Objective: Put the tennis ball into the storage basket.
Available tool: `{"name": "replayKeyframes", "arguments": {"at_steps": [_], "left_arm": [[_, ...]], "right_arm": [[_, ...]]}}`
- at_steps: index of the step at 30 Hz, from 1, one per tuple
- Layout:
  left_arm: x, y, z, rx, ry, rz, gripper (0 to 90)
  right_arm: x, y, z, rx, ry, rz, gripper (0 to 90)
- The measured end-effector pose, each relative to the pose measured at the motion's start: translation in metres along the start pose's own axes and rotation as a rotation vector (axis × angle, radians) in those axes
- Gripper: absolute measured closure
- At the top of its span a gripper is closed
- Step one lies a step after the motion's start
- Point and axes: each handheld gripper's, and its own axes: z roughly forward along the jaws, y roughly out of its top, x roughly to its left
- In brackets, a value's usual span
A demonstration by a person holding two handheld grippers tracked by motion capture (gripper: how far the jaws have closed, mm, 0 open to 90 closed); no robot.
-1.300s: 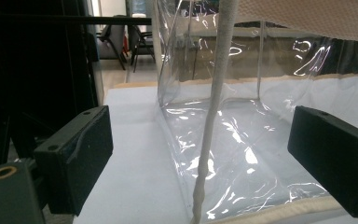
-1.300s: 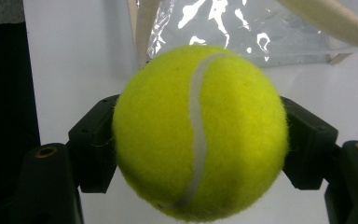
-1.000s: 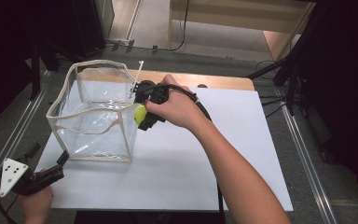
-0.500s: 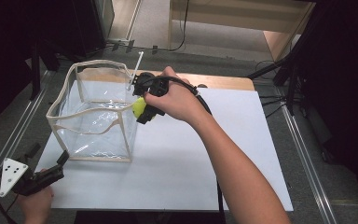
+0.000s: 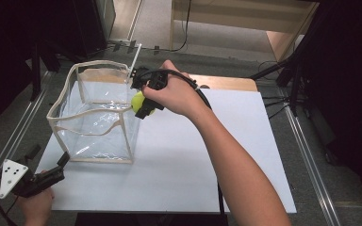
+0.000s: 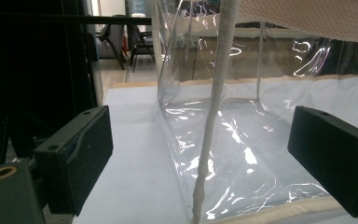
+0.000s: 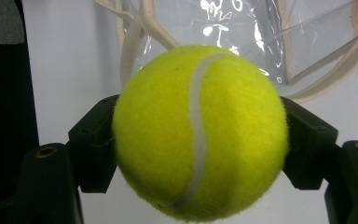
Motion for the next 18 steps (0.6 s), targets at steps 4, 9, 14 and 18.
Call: {"name": "replayKeyframes", "arguments": {"at_steps": [4, 9, 14, 18], "left_arm": [[0.000, 0.000, 0.000, 0.003, -0.001, 0.000, 6.9], [0.000, 0.000, 0.000, 0.002, -0.001, -0.003, 6.9], [0.001, 0.000, 0.000, 0.001, -0.002, -0.003, 6.9], [0.001, 0.000, 0.000, 0.001, -0.002, -0.005, 6.9]], "right_arm": [[-0.003, 0.003, -0.002, 0.001, 0.000, 0.008, 23.9], [-0.005, 0.007, -0.005, 0.008, -0.004, 0.014, 23.9], [-0.008, 0.012, -0.010, 0.003, -0.013, 0.008, 23.9], [-0.009, 0.016, -0.013, 0.006, -0.017, 0.006, 23.9]]}}
